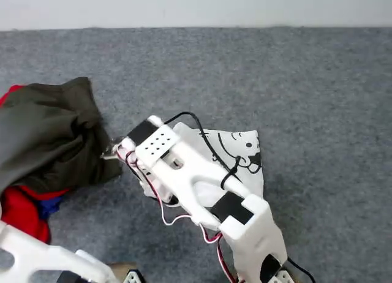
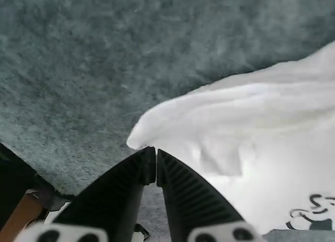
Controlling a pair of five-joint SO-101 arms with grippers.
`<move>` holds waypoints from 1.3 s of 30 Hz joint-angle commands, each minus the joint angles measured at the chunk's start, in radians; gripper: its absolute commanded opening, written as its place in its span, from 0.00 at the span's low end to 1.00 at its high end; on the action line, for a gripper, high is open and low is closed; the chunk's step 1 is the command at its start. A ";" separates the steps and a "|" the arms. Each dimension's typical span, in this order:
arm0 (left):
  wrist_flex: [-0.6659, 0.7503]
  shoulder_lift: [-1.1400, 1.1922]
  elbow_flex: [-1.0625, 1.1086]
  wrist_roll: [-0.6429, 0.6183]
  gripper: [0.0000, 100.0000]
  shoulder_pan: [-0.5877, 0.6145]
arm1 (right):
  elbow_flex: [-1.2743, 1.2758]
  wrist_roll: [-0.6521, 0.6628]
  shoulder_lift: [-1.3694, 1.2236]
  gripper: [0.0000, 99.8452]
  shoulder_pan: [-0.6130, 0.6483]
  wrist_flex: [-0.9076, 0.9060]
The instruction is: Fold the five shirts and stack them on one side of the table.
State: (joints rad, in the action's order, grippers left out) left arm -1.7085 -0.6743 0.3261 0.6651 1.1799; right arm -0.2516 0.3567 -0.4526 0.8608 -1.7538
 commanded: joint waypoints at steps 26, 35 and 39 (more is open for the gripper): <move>-0.006 -0.006 -0.028 0.000 0.01 -0.008 | -0.057 0.005 -0.021 0.19 -0.113 -0.015; -0.006 -0.006 -0.028 0.000 0.01 -0.008 | -0.060 0.011 -0.051 0.01 -0.116 -0.016; -0.006 -0.006 -0.028 0.000 0.01 -0.008 | -0.074 0.012 -0.018 0.01 -0.120 -0.044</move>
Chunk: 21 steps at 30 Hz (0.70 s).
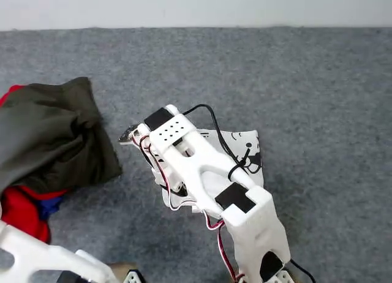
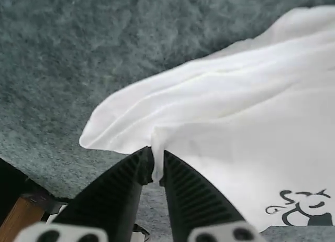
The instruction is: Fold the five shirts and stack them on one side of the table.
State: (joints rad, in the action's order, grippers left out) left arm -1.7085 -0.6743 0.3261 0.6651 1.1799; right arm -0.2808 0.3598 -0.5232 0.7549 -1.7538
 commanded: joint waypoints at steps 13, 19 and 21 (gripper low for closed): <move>-0.006 -0.006 -0.028 0.000 0.01 -0.008 | -0.041 0.041 0.219 0.01 0.008 -0.044; -0.006 -0.006 -0.028 0.000 0.01 -0.008 | 0.051 0.043 0.219 0.01 0.114 -0.041; -0.006 -0.006 -0.028 0.000 0.01 -0.008 | 0.084 0.043 0.219 0.01 0.147 -0.041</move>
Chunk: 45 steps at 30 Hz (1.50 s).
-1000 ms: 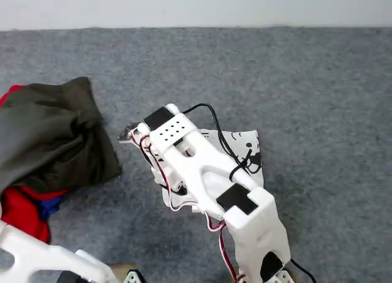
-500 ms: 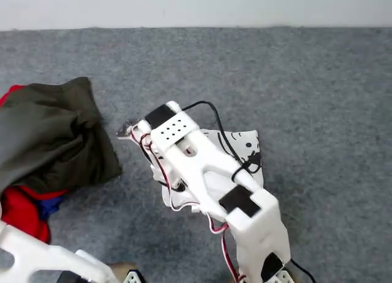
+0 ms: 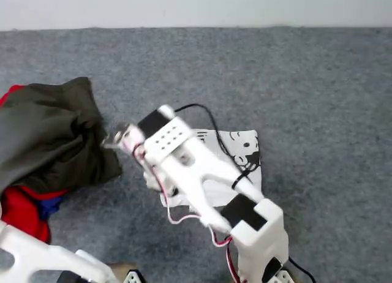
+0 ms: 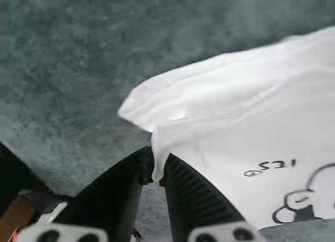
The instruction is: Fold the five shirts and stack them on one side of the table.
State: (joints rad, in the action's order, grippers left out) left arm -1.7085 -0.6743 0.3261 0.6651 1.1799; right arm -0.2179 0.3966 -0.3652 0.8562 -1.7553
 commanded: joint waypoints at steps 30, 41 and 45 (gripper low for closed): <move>-0.008 -0.006 -0.028 -0.002 0.01 -0.003 | 0.184 0.005 0.265 0.01 -0.243 -0.044; -0.008 -0.006 -0.033 -0.002 0.01 -0.008 | 0.226 -0.342 0.317 0.19 -0.476 -0.044; -0.006 -0.006 -0.030 -0.002 0.01 -0.008 | 0.258 -0.571 0.314 0.37 -0.473 -0.039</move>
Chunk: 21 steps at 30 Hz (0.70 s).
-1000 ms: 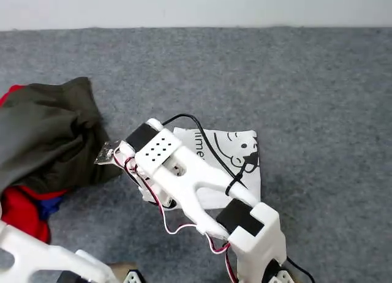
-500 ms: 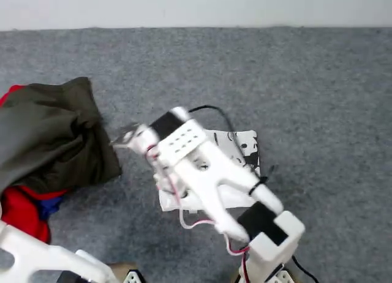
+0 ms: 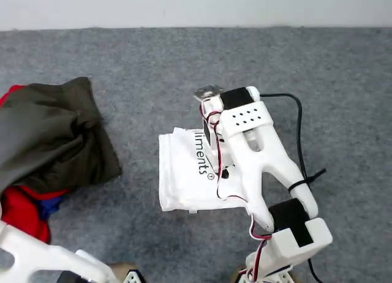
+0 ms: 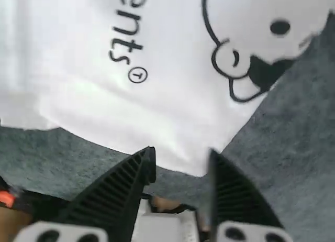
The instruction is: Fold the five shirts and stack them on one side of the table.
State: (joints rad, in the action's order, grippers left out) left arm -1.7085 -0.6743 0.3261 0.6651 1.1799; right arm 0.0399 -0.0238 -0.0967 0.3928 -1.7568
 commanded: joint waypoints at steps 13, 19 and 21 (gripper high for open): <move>-0.002 -0.006 -0.028 0.000 0.01 -0.009 | 0.003 -0.175 -0.054 0.35 -0.016 0.163; -0.002 -0.006 -0.031 0.002 0.01 -0.009 | -0.002 -0.176 -0.177 0.35 -0.019 0.188; -0.002 -0.006 -0.033 0.002 0.01 -0.009 | -0.002 -0.178 -0.197 0.35 -0.041 0.202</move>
State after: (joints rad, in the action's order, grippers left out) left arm -1.7085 -0.6743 0.3261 0.6651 1.1799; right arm 0.0491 -0.1910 -0.2915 0.3851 -1.5696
